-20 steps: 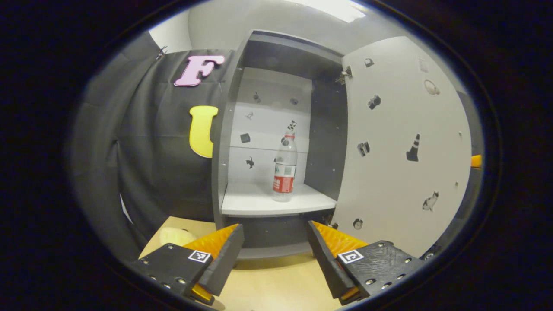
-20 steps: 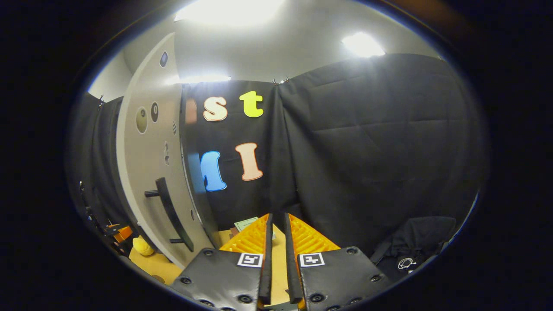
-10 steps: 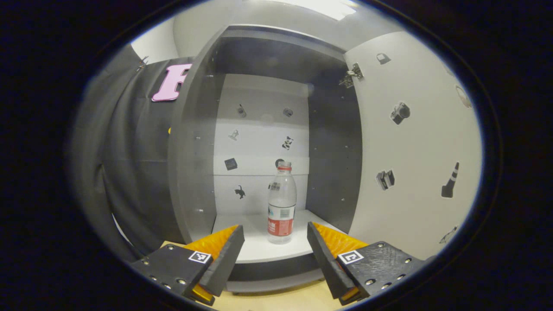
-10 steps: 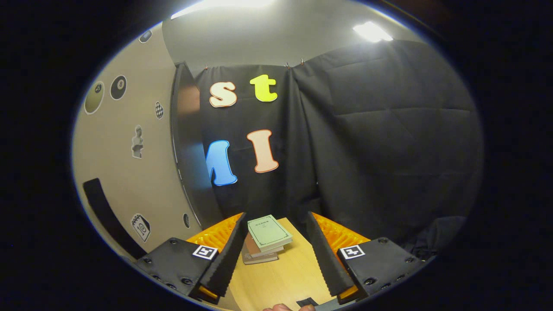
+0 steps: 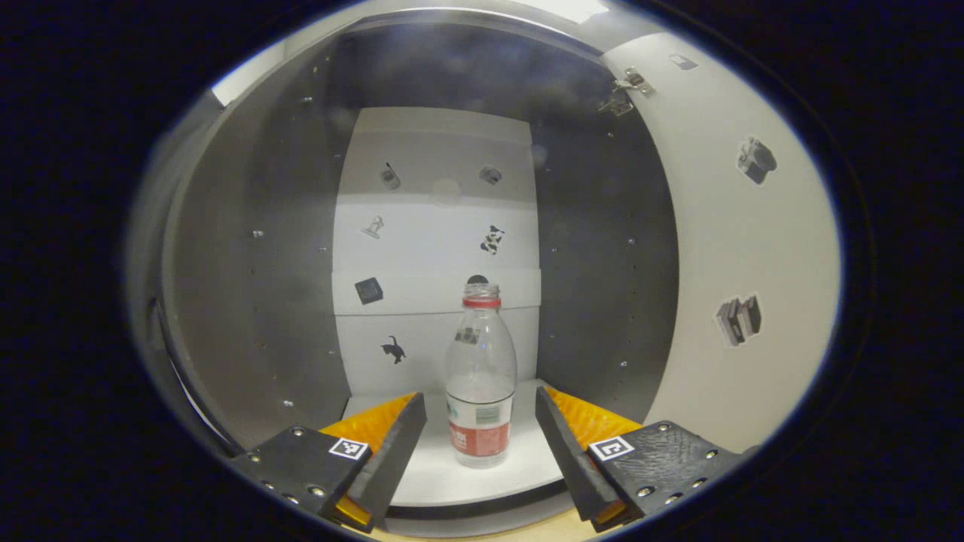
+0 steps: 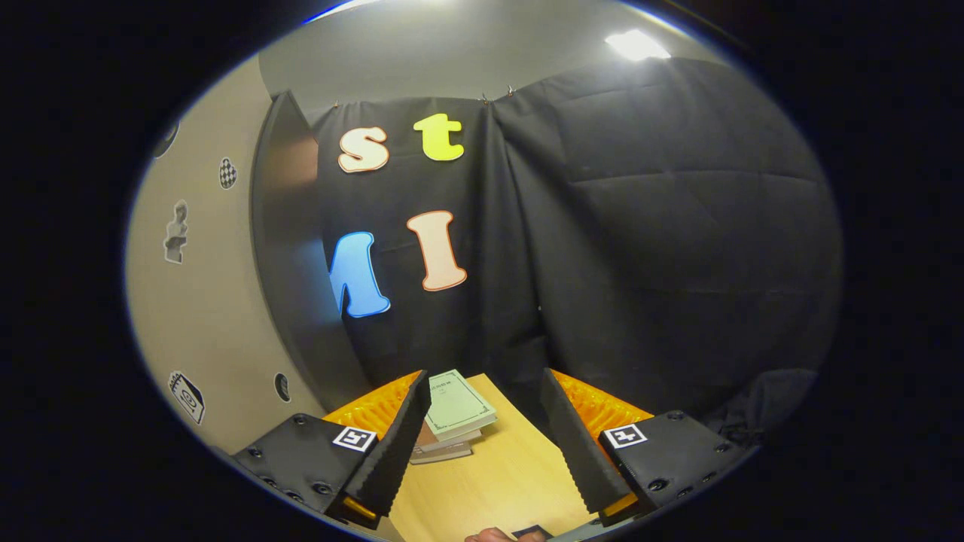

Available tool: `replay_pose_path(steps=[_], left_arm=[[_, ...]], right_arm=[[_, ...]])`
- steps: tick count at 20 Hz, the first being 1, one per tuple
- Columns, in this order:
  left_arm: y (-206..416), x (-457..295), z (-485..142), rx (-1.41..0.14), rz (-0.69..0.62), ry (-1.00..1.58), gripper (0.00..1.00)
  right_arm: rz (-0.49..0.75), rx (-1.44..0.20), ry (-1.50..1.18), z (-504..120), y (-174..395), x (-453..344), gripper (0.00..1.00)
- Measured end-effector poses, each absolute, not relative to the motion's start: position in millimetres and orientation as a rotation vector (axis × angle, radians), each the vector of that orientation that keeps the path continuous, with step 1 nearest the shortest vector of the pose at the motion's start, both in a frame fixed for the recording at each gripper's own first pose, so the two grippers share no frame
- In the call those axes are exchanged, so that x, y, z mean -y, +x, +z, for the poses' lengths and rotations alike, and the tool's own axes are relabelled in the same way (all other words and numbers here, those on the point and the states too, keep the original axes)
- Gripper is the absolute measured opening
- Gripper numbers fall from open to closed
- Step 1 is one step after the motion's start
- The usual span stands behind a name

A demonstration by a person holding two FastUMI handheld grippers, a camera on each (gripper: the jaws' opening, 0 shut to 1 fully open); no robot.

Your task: Open the cabinet door with the right hand, grasp the bottle in the cabinet with the left hand and place it on the coaster, then close the cabinet door with the right hand.

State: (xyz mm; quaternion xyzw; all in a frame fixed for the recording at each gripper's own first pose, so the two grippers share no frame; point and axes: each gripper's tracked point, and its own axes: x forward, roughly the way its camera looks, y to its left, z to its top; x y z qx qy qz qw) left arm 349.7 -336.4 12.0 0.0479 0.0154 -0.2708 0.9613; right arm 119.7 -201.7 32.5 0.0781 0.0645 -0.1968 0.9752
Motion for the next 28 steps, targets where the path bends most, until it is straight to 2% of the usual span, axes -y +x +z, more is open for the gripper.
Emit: replay_pose_path(steps=[3, 4, 6, 8, 9, 12, 18, 19, 20, 22, 26, 27, 28], left_arm=[[368.8, 347.8, 4.4, -0.037, -0.56, 0.085, 0.88], [372.7, 352.4, 3.6, -0.037, -0.571, 0.085, 0.93], [381.2, 359.2, 1.6, -0.037, -0.581, 0.09, 0.88], [388.6, 362.9, 0.3, -0.039, -0.581, 0.07, 0.88], [393.2, 364.7, 0.0, -0.039, -0.579, 0.051, 0.92], [405.0, 366.1, -1.6, -0.041, -0.57, 0.037, 0.9], [408.3, 367.9, -7.7, -0.062, -0.569, 0.031, 0.9], [407.9, 366.6, -7.4, -0.062, -0.567, 0.027, 0.87], [406.2, 365.3, -5.9, -0.058, -0.566, 0.024, 0.9], [404.0, 367.1, -5.7, -0.065, -0.574, 0.022, 0.77], [383.5, 364.8, 6.8, -0.051, -0.611, 0.007, 0.76], [378.5, 362.0, 10.7, -0.041, -0.612, 0.01, 0.73], [370.3, 357.6, 16.7, -0.03, -0.617, 0.018, 0.73]], right_arm=[[-0.418, -0.147, 0.167, 24.2, 116.4, 208.7, 0.94], [-0.426, -0.149, 0.169, 23.1, 115.6, 212.0, 0.94], [-0.44, -0.163, 0.174, 16.8, 113.9, 216.8, 0.94], [-0.45, -0.177, 0.182, 12.0, 112.9, 221.9, 0.94], [-0.451, -0.179, 0.188, 10.9, 112.0, 222.1, 0.94], [-0.457, -0.176, 0.189, 11.4, 112.1, 226.9, 0.94], [-0.45, -0.178, 0.185, 9.6, 116.4, 229.5, 0.94], [-0.446, -0.179, 0.185, 9.5, 117.7, 228.8, 0.94], [-0.442, -0.181, 0.183, 9.2, 118.0, 227.7, 0.94], [-0.433, -0.183, 0.181, 7.7, 119.1, 225.7, 0.94], [-0.427, -0.183, 0.184, 5.7, 114.3, 222.3, 0.94], [-0.425, -0.183, 0.189, 5.1, 112.9, 220.4, 0.87], [-0.423, -0.181, 0.193, 5.4, 111.3, 218.6, 0.87]])
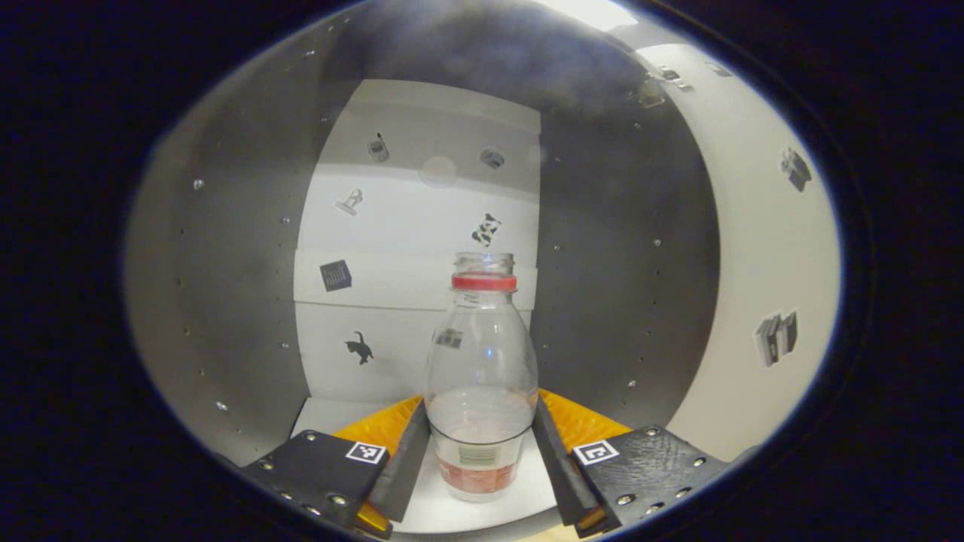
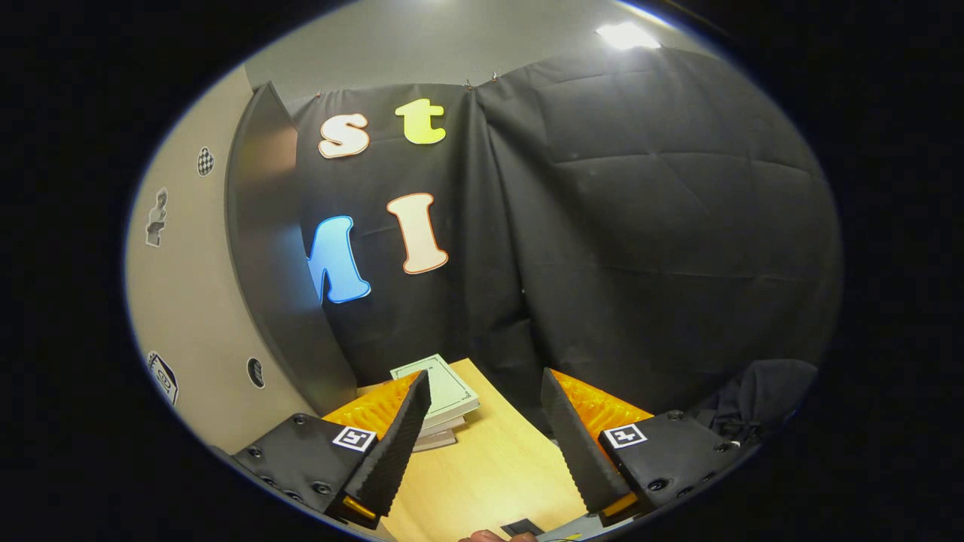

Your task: Open the cabinet door with the right hand, grasp the bottle in the cabinet with the left hand and place it on the coaster, then close the cabinet door with the right hand.

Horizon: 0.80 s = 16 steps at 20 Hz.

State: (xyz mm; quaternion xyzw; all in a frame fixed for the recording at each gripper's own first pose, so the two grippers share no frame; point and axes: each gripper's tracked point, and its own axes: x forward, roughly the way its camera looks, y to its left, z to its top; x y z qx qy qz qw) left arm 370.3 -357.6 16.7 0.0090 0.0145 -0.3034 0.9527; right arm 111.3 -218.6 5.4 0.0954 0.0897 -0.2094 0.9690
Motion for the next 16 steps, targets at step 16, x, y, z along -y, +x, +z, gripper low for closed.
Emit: replay_pose_path(steps=[16], left_arm=[[212.9, 186.5, 57.8, 0.042, -0.578, 0.104, 0.72]], right_arm=[[-0.378, -0.121, 0.197, 26.3, 71.0, 165.1, 0.94]])
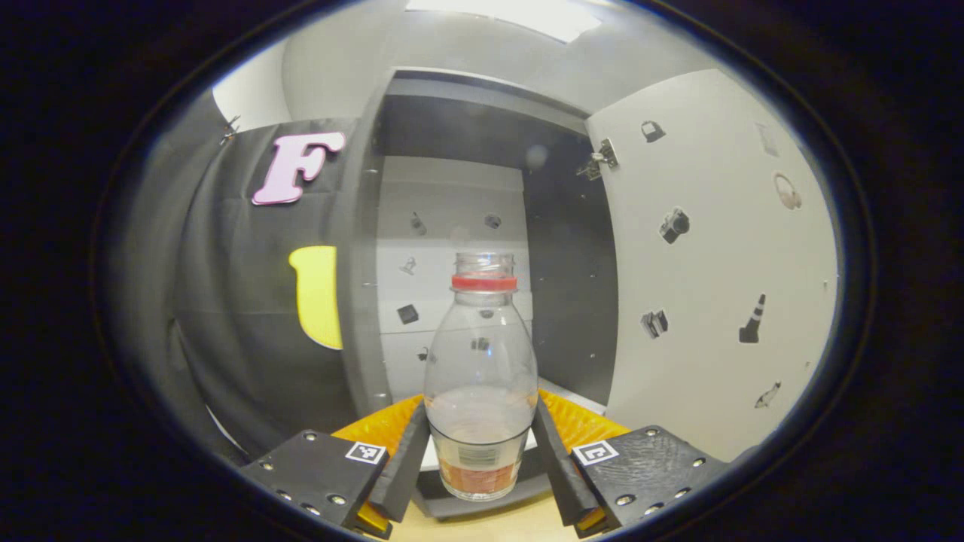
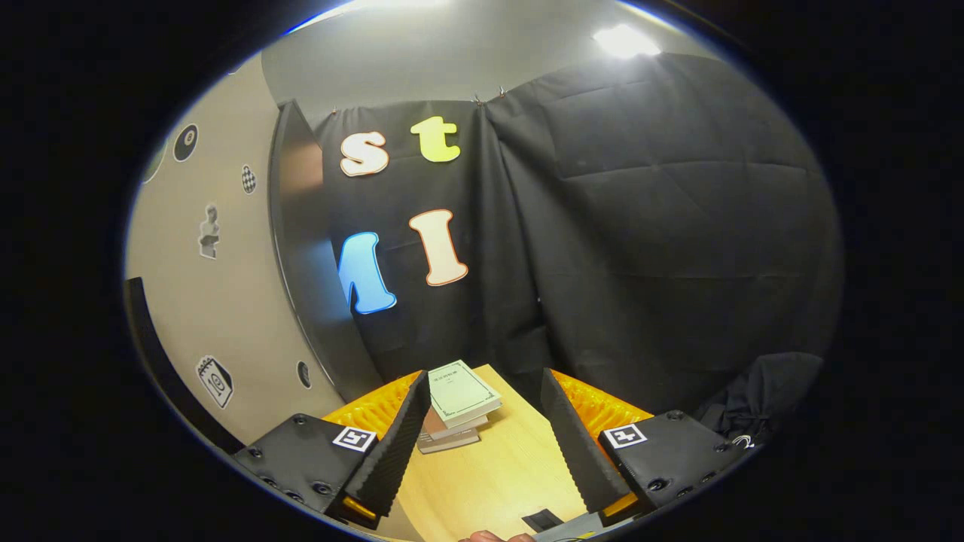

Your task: Open the cabinet door with the right hand, grasp the bottle in the cabinet with the left hand and place it on the coaster, then close the cabinet door with the right hand.

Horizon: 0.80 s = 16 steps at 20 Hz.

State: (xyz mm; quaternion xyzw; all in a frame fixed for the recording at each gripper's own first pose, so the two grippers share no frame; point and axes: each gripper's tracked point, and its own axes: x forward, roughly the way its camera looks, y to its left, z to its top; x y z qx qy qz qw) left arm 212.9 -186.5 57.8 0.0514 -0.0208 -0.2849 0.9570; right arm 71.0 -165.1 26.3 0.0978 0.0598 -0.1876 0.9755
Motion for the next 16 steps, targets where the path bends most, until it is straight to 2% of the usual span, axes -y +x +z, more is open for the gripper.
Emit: replay_pose_path(steps=[1, 2, 4, 5, 6, 9, 10, 11, 16], left_arm=[[206.0, 169.7, 53.2, 0.038, -0.561, 0.098, 0.72], [198.9, 153.8, 47.0, 0.03, -0.545, 0.09, 0.72], [185.4, 123.0, 27.9, 0.009, -0.514, 0.078, 0.75], [179.4, 107.5, 14.0, -0.008, -0.498, 0.072, 0.77], [173.1, 93.8, -0.6, -0.026, -0.482, 0.066, 0.76], [156.9, 56.9, -48.4, -0.079, -0.439, 0.044, 0.72], [153.2, 46.5, -66.0, -0.102, -0.424, 0.03, 0.73], [150.4, 33.7, -83.6, -0.119, -0.406, 0.017, 0.77], [142.3, -12.9, -153.9, -0.118, -0.329, -0.002, 0.75]], right_arm=[[-0.374, -0.123, 0.192, 25.3, 68.1, 159.7, 0.87], [-0.371, -0.127, 0.186, 23.8, 65.1, 154.6, 0.94], [-0.366, -0.131, 0.179, 22.0, 59.0, 147.1, 0.94], [-0.361, -0.131, 0.181, 20.6, 56.0, 142.0, 0.87], [-0.356, -0.132, 0.185, 19.0, 51.8, 137.3, 0.94], [-0.347, -0.138, 0.185, 13.5, 37.9, 125.0, 0.94], [-0.347, -0.144, 0.183, 10.9, 33.7, 122.8, 0.87], [-0.345, -0.149, 0.183, 8.4, 29.6, 119.7, 0.94], [-0.345, -0.164, 0.167, 5.3, 15.9, 113.1, 0.94]])
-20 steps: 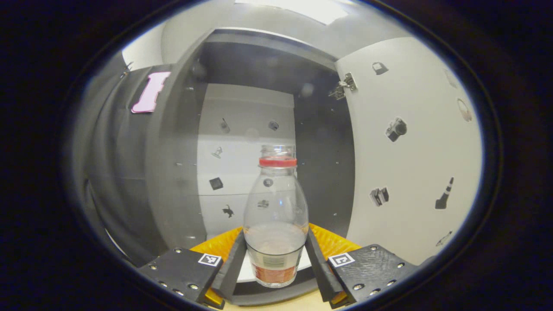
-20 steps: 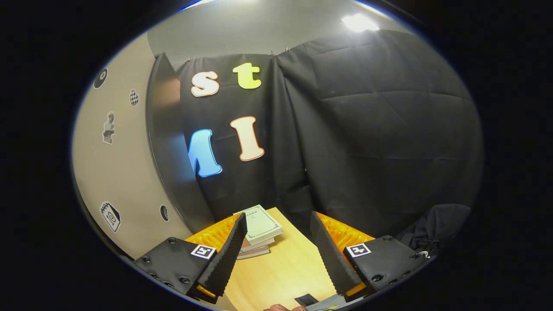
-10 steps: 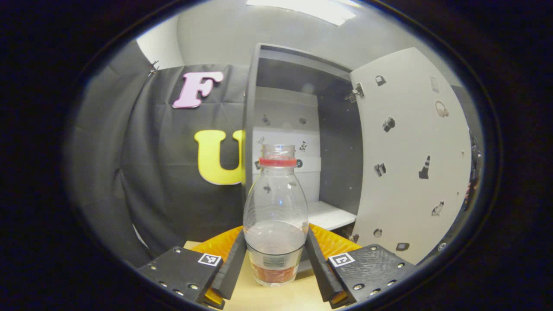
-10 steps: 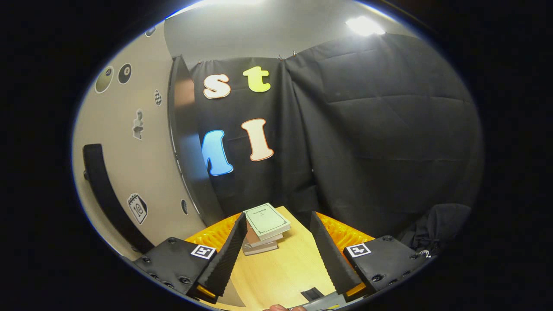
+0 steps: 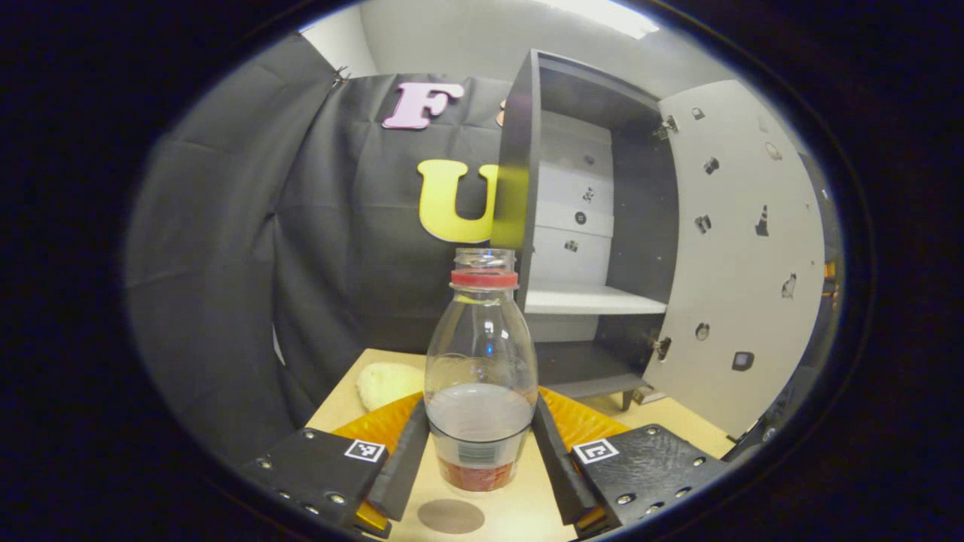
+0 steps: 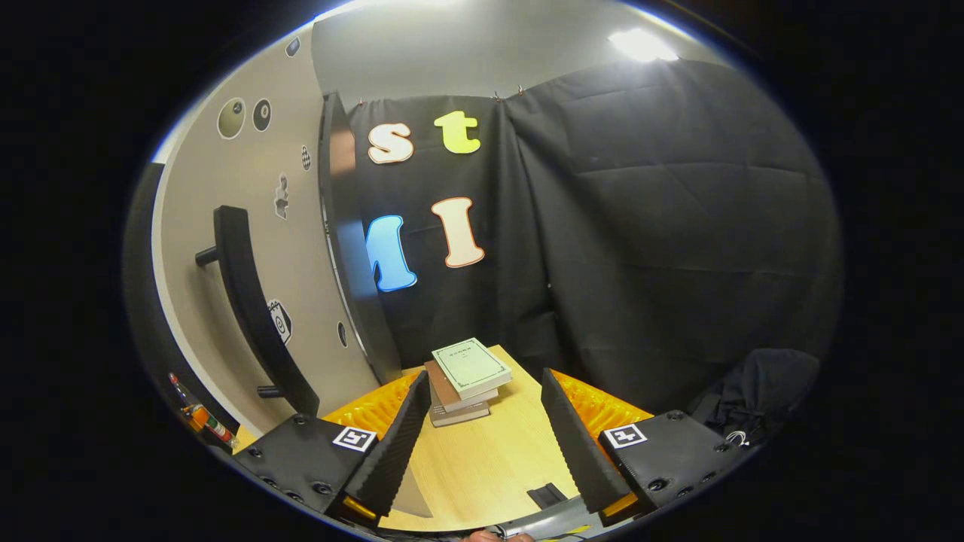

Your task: Open the cabinet door with the right hand, grasp the bottle in the cabinet with the left hand and place it on the coaster, then close the cabinet door with the right hand.

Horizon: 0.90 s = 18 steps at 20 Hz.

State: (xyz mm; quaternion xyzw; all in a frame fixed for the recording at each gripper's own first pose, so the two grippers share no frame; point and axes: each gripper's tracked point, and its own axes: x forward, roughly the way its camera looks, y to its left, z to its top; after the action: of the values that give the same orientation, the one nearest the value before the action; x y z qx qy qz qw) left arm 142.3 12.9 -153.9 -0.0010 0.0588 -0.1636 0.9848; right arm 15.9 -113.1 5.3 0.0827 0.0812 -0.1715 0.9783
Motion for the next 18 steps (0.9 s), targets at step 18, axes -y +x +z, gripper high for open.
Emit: replay_pose_path(steps=[18], left_arm=[[137.0, -20.3, -312.6, -0.211, -0.324, 0.108, 0.72]], right_arm=[[-0.409, -0.265, 0.196, -12.4, -12.5, 115.9, 0.87]])
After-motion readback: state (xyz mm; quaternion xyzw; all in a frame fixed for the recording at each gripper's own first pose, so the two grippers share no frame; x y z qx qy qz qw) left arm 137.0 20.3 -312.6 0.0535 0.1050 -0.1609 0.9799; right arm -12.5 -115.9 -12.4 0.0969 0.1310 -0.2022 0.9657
